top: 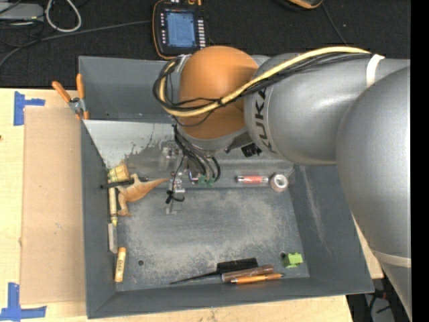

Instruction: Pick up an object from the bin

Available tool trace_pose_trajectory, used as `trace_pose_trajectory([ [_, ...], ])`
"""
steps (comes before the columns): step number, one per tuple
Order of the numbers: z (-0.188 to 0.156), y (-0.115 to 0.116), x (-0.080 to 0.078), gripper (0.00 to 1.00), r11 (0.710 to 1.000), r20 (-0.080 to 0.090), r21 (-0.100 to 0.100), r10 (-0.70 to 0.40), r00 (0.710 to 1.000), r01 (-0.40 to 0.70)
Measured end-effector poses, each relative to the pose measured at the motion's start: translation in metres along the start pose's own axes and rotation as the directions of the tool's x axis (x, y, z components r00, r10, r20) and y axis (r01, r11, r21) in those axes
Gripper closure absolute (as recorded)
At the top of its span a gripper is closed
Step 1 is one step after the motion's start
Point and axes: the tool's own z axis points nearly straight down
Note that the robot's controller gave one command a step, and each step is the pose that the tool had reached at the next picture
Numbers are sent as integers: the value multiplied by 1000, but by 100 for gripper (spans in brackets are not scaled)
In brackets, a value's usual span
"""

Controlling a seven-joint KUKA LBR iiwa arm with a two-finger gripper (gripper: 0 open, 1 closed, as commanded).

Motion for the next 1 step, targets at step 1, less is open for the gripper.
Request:
trace_pose_trajectory([
  [1,-5,-2,-1,0,1000,6,-1,6,1000,-6],
])
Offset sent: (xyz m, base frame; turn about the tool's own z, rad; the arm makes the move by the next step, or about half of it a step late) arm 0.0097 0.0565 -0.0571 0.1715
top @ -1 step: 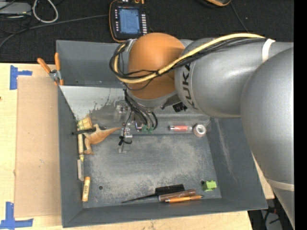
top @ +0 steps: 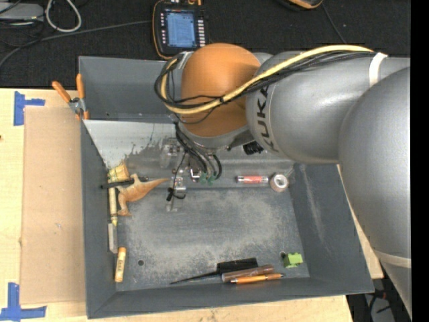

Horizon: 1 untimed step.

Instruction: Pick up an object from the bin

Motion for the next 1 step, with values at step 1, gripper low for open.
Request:
trace_pose_trajectory([
  [1,65,60,-6,0,987,-8,0,161,987,-161],
])
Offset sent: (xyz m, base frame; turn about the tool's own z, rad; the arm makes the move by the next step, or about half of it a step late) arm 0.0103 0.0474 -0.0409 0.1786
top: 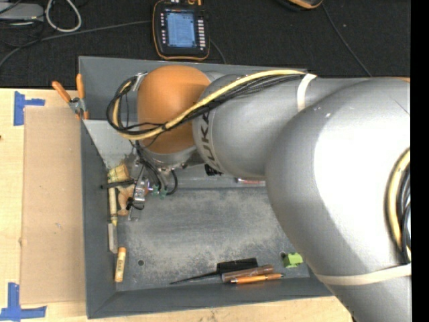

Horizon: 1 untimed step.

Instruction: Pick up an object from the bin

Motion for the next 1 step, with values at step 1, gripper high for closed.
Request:
trace_pose_trajectory([
  [1,-24,-11,-6,0,1000,10,-2,17,1000,-17],
])
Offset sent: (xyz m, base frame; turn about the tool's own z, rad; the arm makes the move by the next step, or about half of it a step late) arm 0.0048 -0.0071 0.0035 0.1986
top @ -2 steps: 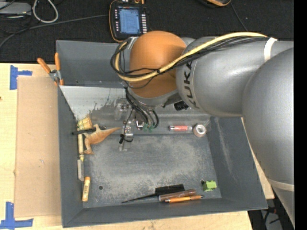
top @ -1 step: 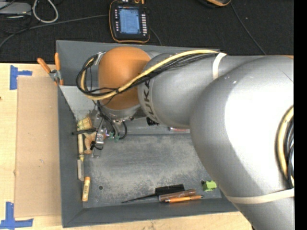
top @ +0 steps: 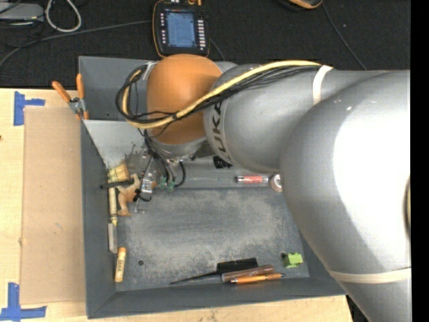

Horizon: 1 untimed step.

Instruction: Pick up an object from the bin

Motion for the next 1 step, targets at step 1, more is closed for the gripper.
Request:
trace_pose_trajectory([
  [1,22,4,1,0,984,-10,4,179,984,-179],
])
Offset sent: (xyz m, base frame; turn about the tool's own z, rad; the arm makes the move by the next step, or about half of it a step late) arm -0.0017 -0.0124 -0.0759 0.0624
